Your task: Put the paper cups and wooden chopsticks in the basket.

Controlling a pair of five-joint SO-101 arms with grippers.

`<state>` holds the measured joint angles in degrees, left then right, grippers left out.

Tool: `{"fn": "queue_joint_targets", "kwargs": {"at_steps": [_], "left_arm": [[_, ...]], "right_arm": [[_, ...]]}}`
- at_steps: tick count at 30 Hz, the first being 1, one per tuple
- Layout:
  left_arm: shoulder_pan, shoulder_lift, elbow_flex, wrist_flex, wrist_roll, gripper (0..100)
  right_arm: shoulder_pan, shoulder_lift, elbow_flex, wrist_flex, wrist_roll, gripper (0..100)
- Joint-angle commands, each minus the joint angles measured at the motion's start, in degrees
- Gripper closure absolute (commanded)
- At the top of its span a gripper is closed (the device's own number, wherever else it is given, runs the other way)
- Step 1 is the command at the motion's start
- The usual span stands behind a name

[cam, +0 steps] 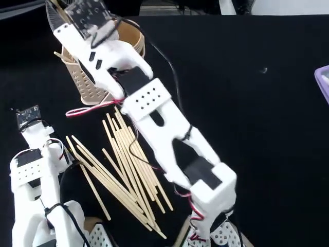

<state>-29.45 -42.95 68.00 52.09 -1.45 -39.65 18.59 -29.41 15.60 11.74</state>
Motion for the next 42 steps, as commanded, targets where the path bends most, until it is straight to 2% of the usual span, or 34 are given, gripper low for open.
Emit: {"fn": "queue_joint_targets", "kwargs": {"at_steps": [1, 3, 8, 12, 14, 16, 22, 24, 26, 29, 35, 38, 42], "left_arm": [[0.66, -1.32, -0.66, -0.7, 0.62, 83], [0.66, -1.32, -0.75, -0.7, 0.62, 83], [0.66, -1.32, -0.84, -0.7, 0.62, 83], [0.66, -1.32, -0.84, -0.7, 0.62, 83], [0.66, -1.32, -0.84, -0.7, 0.62, 83], [0.66, -1.32, -0.75, -0.7, 0.62, 83], [0.66, -1.32, -0.57, -0.7, 0.62, 83], [0.66, -1.32, -0.48, -0.7, 0.62, 83], [0.66, -1.32, -0.48, -0.7, 0.62, 83], [0.66, -1.32, -0.48, -0.7, 0.62, 83], [0.57, -1.32, -0.4, -0.7, 0.62, 83], [0.66, -1.32, -0.4, -0.7, 0.62, 83], [0.66, -1.32, -0.57, -0.7, 0.62, 83]], "right_arm": [[1.32, 2.59, -7.52, 9.85, -0.62, 98.5], [1.32, 3.82, -7.6, 13.54, -0.62, 97.2], [1.14, 2.59, -7.96, 19.78, -0.7, 80.3], [1.14, -2.86, -7.96, 20.4, -0.35, 85.6], [1.23, -7.34, -7.87, 24.0, -0.26, 87.8], [0.79, -12.44, -7.34, 32.44, -0.26, 89.0], [-0.79, -22.55, -5.41, 67.43, -0.18, 88.9], [-0.7, -22.99, -1.71, 74.37, -0.18, 88.8], [-0.53, -23.34, 4.88, 76.66, -0.18, 88.8], [-0.79, -24.22, 19.3, 72.44, -0.09, 88.8], [1.76, -29.14, 52.35, 45.71, 2.73, 88.8], [3.96, -29.85, 62.55, 36.22, 3.08, 86.8], [3.25, -29.85, 70.02, 30.15, 3.08, 83.6]]}}
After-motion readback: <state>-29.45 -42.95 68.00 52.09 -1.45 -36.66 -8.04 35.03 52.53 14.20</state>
